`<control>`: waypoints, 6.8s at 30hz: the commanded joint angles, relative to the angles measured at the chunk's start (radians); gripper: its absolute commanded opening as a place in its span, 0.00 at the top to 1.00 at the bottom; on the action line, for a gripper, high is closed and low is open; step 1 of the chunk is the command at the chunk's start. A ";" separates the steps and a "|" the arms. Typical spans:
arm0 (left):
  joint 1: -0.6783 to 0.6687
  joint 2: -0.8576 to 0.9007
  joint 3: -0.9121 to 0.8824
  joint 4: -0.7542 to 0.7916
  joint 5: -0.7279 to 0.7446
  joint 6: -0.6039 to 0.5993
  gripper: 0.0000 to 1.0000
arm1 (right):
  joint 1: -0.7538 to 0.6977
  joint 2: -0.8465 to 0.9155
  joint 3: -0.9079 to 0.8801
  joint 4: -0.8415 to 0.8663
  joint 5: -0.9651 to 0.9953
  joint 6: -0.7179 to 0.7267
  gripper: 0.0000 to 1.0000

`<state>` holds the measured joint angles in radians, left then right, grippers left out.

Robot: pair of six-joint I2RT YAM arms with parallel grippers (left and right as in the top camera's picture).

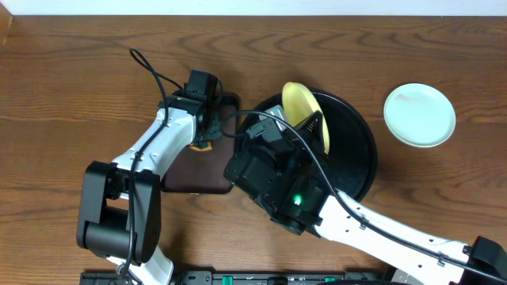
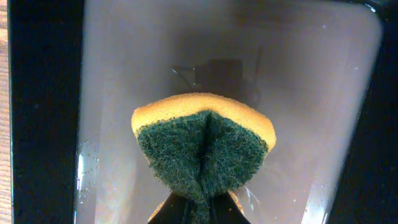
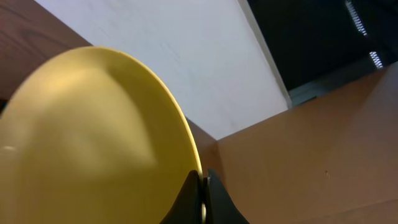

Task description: Clean dirty plates on tray and stack at the side

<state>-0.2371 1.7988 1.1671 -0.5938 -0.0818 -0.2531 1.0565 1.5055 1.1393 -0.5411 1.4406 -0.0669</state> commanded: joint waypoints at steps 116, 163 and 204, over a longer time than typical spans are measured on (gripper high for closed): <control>0.003 -0.178 0.024 0.027 -0.016 0.043 0.14 | -1.245 -0.015 0.047 -0.238 -1.856 0.103 0.01; 0.003 -0.178 0.024 0.027 -0.016 0.043 0.13 | -1.002 -1.501 -1.086 0.706 -1.549 -0.055 0.01; 0.003 -0.178 0.024 0.027 -0.016 0.043 0.13 | -1.044 -1.500 -1.134 0.477 -1.340 0.026 0.01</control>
<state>-0.2371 1.6196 1.1751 -0.5678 -0.0853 -0.2089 0.0189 0.0116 0.0067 -0.0628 0.0803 -0.0628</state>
